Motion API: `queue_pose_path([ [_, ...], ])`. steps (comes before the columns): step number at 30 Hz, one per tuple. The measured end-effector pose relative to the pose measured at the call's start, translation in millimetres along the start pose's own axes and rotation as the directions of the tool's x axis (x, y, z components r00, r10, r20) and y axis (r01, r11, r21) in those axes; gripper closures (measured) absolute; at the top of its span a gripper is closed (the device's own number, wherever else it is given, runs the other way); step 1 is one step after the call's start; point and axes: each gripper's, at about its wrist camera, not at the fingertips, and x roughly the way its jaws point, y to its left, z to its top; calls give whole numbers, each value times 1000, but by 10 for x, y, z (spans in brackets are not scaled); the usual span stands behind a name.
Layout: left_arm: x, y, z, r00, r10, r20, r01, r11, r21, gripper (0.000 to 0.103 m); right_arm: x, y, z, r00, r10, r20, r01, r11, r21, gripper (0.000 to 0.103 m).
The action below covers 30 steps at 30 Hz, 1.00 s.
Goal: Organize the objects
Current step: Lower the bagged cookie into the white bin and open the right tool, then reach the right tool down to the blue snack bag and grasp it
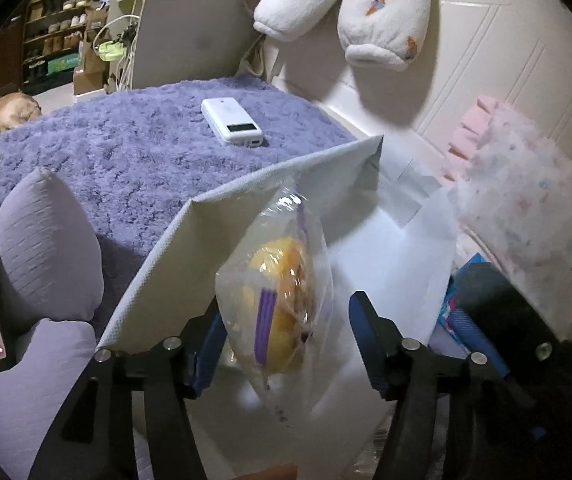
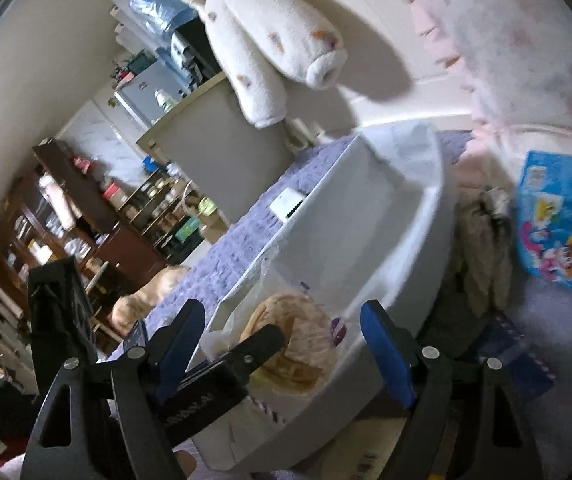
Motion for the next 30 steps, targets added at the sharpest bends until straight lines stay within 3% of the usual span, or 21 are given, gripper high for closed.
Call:
queue_pose_path([
  [4, -117, -5, 37, 998, 38, 43, -38, 999, -13, 31, -208, 39, 72, 997, -38, 70, 38, 999, 3, 23],
  [7, -204, -20, 60, 998, 43, 53, -42, 999, -9, 29, -278, 81, 118, 988, -126, 87, 127, 992, -4, 22],
  [9, -234, -33, 68, 999, 11, 43, -11, 1000, -1, 28, -284, 64, 131, 970, -229, 81, 229, 973, 14, 22],
  [11, -254, -61, 54, 999, -15, 47, 14, 1000, 15, 26, -244, -14, 128, 935, -352, 43, 350, 935, 50, 22],
  [13, -266, -115, 40, 998, -28, 57, 25, 999, 43, 25, -171, -139, 139, 914, -405, -15, 405, 910, 86, 22],
  [19, -291, -203, 20, 992, -90, 91, 79, 991, 111, 26, -67, -302, 114, 881, -454, -129, 467, 878, 99, 22],
  [21, -272, -190, 32, 989, -118, 87, 109, 989, 103, 30, -28, -282, 84, 876, -459, -147, 472, 878, 77, 22],
  [24, -235, -152, 50, 986, -144, 88, 137, 987, 80, 46, 54, -276, 29, 881, -432, -194, 449, 892, 55, 22],
  [26, -206, -137, 64, 987, -136, 90, 130, 989, 74, 67, 84, -283, -2, 883, -414, -219, 435, 899, 54, 22],
  [30, -110, -135, 65, 993, -107, 49, 103, 992, 73, 75, 36, -261, 13, 874, -444, -196, 459, 888, 33, 22],
])
